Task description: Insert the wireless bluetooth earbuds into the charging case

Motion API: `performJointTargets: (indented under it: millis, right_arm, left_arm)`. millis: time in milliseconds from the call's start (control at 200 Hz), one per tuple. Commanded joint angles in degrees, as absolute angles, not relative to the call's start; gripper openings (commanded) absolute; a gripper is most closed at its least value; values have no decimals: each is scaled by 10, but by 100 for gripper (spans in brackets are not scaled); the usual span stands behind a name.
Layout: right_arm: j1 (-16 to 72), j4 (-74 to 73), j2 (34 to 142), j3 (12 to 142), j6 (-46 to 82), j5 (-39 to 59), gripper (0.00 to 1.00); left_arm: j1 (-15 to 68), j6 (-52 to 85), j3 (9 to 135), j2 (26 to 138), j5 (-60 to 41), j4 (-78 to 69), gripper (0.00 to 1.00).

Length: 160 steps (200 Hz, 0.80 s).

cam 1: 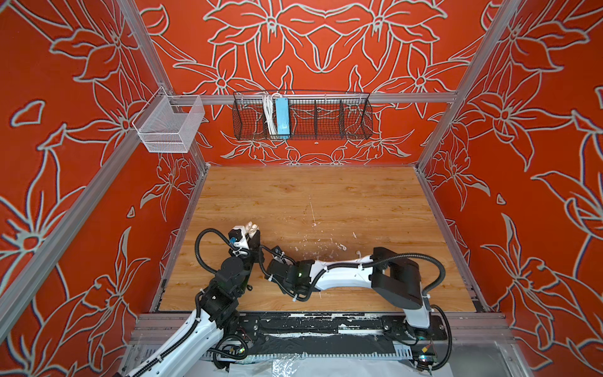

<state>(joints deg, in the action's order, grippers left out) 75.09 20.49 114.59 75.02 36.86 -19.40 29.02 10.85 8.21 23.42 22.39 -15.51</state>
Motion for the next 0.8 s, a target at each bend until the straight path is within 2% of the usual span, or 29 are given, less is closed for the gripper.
performJointTargets:
  millis: [0, 215, 385, 495, 641, 796]
  right_arm:
    - [759, 187, 1085, 723, 373, -245, 10]
    - [771, 68, 952, 636, 331, -341, 8]
    - [789, -102, 828, 559, 222, -375, 7]
    - [793, -226, 772, 512, 153, -332, 7]
    - [795, -350, 737, 476, 83, -224, 7]
    - [795, -450, 723, 444, 44, -151, 7]
  left_arm:
    - [288, 78, 74, 234, 150, -217, 0]
    - [288, 58, 52, 234, 43, -301, 0]
    - [288, 55, 40, 235, -56, -370, 0]
    - [289, 43, 35, 246, -120, -415, 0]
    - [291, 15, 35, 277, -212, -466, 0]
    - [298, -3, 39, 290, -252, -479, 0]
